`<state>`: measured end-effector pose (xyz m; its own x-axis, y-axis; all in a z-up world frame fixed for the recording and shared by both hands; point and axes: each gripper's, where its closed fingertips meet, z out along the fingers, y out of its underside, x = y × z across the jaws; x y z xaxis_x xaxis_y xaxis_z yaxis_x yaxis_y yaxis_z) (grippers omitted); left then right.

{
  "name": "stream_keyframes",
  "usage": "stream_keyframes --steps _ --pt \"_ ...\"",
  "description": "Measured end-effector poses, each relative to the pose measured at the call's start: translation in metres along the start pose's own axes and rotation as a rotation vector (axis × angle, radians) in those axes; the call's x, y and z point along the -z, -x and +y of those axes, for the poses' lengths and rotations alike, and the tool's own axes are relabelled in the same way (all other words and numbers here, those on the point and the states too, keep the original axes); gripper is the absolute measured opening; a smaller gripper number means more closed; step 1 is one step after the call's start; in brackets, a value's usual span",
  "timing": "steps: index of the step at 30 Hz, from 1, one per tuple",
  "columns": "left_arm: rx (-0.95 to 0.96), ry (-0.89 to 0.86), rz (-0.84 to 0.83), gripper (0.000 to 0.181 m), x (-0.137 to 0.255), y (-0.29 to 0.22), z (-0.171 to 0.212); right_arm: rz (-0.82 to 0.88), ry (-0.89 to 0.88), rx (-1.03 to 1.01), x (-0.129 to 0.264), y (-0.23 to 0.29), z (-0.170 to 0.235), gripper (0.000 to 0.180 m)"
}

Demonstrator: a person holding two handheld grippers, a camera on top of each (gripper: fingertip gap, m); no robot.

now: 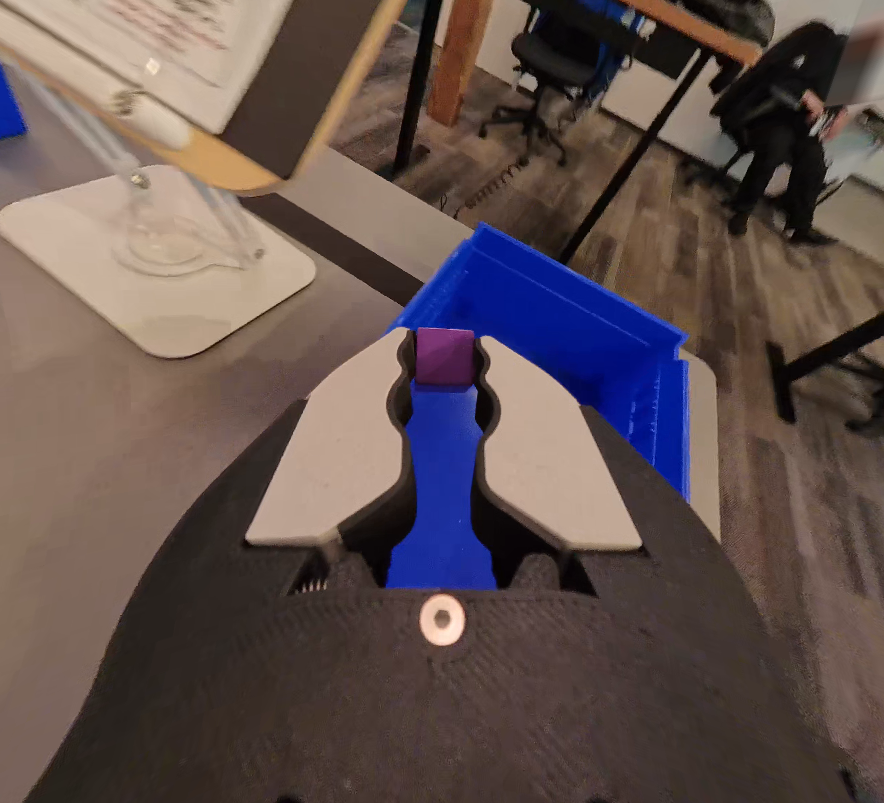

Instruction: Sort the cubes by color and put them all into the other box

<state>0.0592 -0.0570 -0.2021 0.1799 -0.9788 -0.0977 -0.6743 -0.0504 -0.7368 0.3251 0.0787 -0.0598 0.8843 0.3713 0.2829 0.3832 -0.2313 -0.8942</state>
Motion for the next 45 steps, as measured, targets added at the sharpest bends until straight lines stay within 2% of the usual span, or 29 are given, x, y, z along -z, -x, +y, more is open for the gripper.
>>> stream_keyframes --steps 7,12,14,20,30,33,34,35,36,39,41,43,45 --pt "0.008 -0.01 -0.002 0.022 0.004 0.001 0.003 0.048 0.1 -0.094 -0.046 -0.036 0.021 0.024" --pt "0.011 -0.043 -0.031 0.022 0.013 0.008 -0.002 0.068 0.058 -0.042 -0.038 -0.029 0.005 0.023" --pt "0.015 -0.064 -0.039 0.022 0.017 0.009 -0.005 0.069 0.085 -0.066 -0.039 -0.032 0.01 0.023" --pt "0.013 -0.048 -0.04 0.022 0.013 0.009 -0.002 0.057 0.381 -0.166 -0.08 -0.053 0.079 0.024" --pt "0.024 -0.054 -0.032 0.022 0.012 0.01 -0.002 0.069 0.667 -0.288 -0.118 -0.063 0.158 0.023" --pt "0.027 -0.057 -0.032 0.022 0.012 0.01 -0.003 0.044 0.691 -0.305 -0.122 -0.061 0.166 0.024" --pt "0.03 -0.059 -0.032 0.022 0.012 0.011 -0.003 0.042 0.701 -0.306 -0.122 -0.062 0.166 0.026" --pt "0.034 -0.062 -0.028 0.022 0.012 0.011 -0.003 0.067 0.706 -0.305 -0.121 -0.067 0.166 0.043" --pt "0.039 -0.064 -0.025 0.022 0.012 0.011 -0.004 0.073 0.709 -0.31 -0.12 -0.069 0.165 0.05" --pt "0.057 -0.081 -0.016 0.022 0.014 0.012 -0.007 0.056 0.652 -0.297 -0.111 -0.069 0.146 0.054" --pt "0.091 -0.121 0.011 0.022 0.019 0.013 -0.014 0.065 0.53 -0.217 -0.092 -0.066 0.11 0.054" --pt "0.147 -0.184 0.056 0.022 0.026 0.013 -0.024 0.077 0.343 -0.044 -0.062 -0.05 0.06 0.053" --pt "0.208 -0.256 0.113 0.022 0.035 0.014 -0.036 0.034 0.151 0.111 -0.024 -0.012 0.012 0.057"
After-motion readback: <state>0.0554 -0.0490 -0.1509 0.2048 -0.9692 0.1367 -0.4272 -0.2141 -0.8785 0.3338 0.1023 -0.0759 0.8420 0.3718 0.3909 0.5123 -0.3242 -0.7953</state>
